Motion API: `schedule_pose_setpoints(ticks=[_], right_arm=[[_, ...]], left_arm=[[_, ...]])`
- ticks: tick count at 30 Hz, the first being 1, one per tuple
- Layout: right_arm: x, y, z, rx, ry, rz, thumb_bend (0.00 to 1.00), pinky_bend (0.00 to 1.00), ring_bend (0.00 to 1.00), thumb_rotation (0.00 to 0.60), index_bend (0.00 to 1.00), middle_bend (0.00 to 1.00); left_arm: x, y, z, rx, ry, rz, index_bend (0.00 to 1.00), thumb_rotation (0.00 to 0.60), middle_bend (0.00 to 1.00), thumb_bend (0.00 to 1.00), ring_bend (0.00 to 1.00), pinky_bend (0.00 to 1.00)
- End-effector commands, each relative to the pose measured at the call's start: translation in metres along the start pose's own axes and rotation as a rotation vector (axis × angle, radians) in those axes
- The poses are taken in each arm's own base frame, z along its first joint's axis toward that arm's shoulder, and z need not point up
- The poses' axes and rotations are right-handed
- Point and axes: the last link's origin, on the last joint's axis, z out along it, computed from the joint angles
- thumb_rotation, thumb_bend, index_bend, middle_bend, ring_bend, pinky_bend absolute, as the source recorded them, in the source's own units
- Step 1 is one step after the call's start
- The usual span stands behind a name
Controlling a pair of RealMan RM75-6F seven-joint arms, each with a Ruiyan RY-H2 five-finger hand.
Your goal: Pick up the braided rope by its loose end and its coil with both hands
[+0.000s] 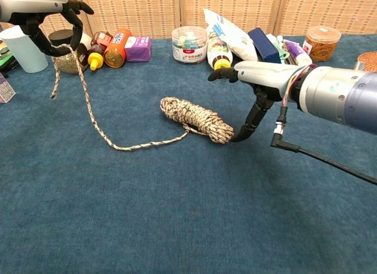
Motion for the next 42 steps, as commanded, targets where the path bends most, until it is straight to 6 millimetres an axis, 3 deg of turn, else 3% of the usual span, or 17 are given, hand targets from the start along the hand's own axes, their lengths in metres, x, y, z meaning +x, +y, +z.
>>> schedule_pose_setpoints(ticks=[1,10,17,27,42], right_arm=[[-0.003,-0.006,0.006,-0.007,-0.002,-0.004,0.0,0.0,0.0,0.6,0.0,0.0],[-0.025,-0.025,0.026,-0.006,-0.044,-0.016,0.0,0.0,0.0,0.6,0.0,0.0],[-0.035,-0.022,0.046,-0.023,-0.015,-0.05,0.0,0.0,0.0,0.6,0.0,0.0],[-0.027,-0.008,0.061,-0.041,0.06,-0.097,0.0,0.0,0.0,0.6,0.0,0.0],[-0.018,-0.005,0.068,-0.057,0.067,-0.098,0.0,0.0,0.0,0.6,0.04,0.0]], left_arm=[[0.001,-0.003,-0.001,0.003,0.002,-0.004,0.61,0.6,0.0,0.51,0.0,0.0],[0.002,-0.011,-0.002,0.009,0.01,-0.018,0.61,0.6,0.0,0.51,0.0,0.0],[0.004,-0.016,-0.001,0.015,0.014,-0.029,0.61,0.6,0.0,0.51,0.0,0.0],[0.007,-0.015,-0.002,0.008,0.022,-0.02,0.61,0.6,0.0,0.5,0.0,0.0],[0.005,-0.015,-0.001,0.016,0.019,-0.019,0.61,0.6,0.0,0.51,0.0,0.0]])
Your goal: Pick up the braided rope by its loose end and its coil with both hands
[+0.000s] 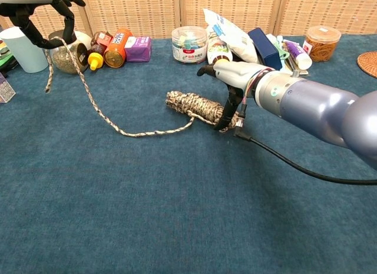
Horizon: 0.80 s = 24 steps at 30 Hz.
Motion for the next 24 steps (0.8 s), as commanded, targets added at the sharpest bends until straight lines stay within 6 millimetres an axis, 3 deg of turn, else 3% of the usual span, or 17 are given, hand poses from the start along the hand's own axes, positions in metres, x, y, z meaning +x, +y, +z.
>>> schedule_pose_setpoints(ticks=[1,4,8,17,24], right_arm=[[-0.001,-0.001,0.001,0.0,-0.017,0.008,0.0,0.0,0.0,0.6,0.05,0.0],[-0.003,-0.002,0.004,-0.007,-0.019,0.001,0.0,0.09,0.0,0.6,0.08,0.01],[-0.006,-0.002,0.007,-0.021,-0.02,-0.01,0.0,0.27,0.05,0.6,0.16,0.1],[-0.013,0.0,0.012,-0.034,-0.024,-0.01,0.01,0.46,0.21,0.6,0.33,0.27],[-0.014,0.0,0.011,-0.015,-0.005,0.011,0.25,0.62,0.36,0.6,0.5,0.44]], left_arm=[[0.0,0.0,0.0,0.0,0.0,-0.002,0.61,0.6,0.0,0.51,0.0,0.0],[-0.001,0.0,0.0,0.0,-0.002,-0.003,0.61,0.6,0.0,0.51,0.0,0.0],[-0.002,-0.001,0.0,0.004,-0.003,-0.004,0.61,0.6,0.0,0.51,0.0,0.0],[0.003,-0.006,-0.001,0.013,0.008,-0.011,0.61,0.6,0.0,0.51,0.0,0.0],[0.003,-0.01,-0.001,0.019,0.007,-0.017,0.61,0.6,0.0,0.5,0.0,0.0]])
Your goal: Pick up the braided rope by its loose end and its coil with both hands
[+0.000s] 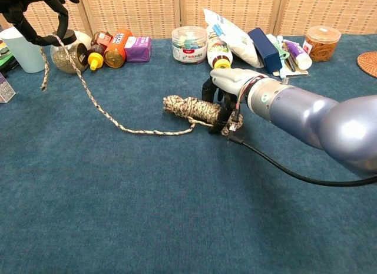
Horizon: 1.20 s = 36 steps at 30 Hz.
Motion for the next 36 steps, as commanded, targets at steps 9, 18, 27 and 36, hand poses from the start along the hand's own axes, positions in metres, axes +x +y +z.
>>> schedule_pose_setpoints(ticks=[9,18,27,36], right_arm=[[0.012,0.011,-0.009,0.038,0.03,0.025,0.61,0.68,0.44,0.6,0.61,0.53],[0.03,0.026,-0.005,0.038,0.082,-0.054,0.62,0.7,0.47,0.6,0.63,0.56],[0.036,0.024,0.0,0.006,0.089,-0.17,0.63,0.71,0.48,0.6,0.63,0.57],[0.03,0.013,-0.004,0.024,0.074,-0.196,0.63,0.72,0.49,0.6,0.64,0.57]], left_arm=[[0.004,0.001,0.0,-0.005,0.009,-0.025,0.61,0.6,0.0,0.5,0.0,0.0],[0.018,0.019,-0.013,-0.069,0.007,-0.085,0.61,0.6,0.0,0.5,0.0,0.0],[0.045,0.051,-0.025,-0.167,-0.056,-0.292,0.61,0.6,0.0,0.5,0.0,0.0],[0.079,0.081,-0.023,-0.253,-0.017,-0.358,0.61,0.6,0.0,0.5,0.0,0.0]])
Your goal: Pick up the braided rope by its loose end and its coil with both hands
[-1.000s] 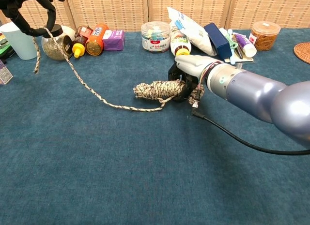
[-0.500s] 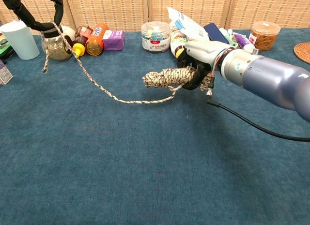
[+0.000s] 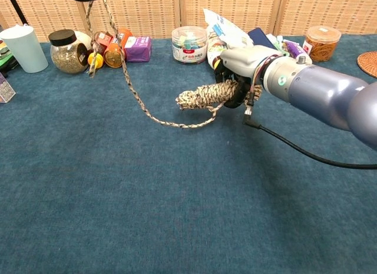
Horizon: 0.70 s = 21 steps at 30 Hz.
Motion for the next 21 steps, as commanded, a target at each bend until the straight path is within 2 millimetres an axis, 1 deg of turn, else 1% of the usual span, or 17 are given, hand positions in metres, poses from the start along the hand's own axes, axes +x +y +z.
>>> schedule_pose_setpoints(ticks=[1,9,15,18,21], right_arm=[[-0.002,-0.005,-0.002,0.014,-0.007,-0.007,0.63,0.72,0.49,0.6,0.64,0.57],[-0.003,-0.015,-0.008,0.046,-0.009,-0.009,0.63,0.72,0.49,0.6,0.64,0.58],[-0.005,-0.018,-0.015,0.084,-0.011,-0.017,0.63,0.72,0.49,0.6,0.64,0.58],[-0.007,-0.021,-0.021,0.116,-0.017,-0.011,0.63,0.72,0.49,0.6,0.64,0.58],[-0.007,-0.021,-0.026,0.143,-0.022,0.003,0.63,0.72,0.49,0.6,0.64,0.58]], left_arm=[[0.009,0.015,0.006,-0.033,0.03,-0.022,0.61,0.6,0.0,0.5,0.0,0.0],[0.023,0.048,0.028,-0.092,0.098,-0.118,0.61,0.6,0.0,0.5,0.0,0.0],[0.034,0.068,0.054,-0.098,0.158,-0.135,0.62,0.6,0.0,0.5,0.0,0.0],[0.035,0.08,0.071,-0.085,0.177,-0.173,0.62,0.6,0.0,0.5,0.0,0.0],[0.032,0.085,0.083,-0.061,0.198,-0.191,0.62,0.6,0.0,0.5,0.0,0.0]])
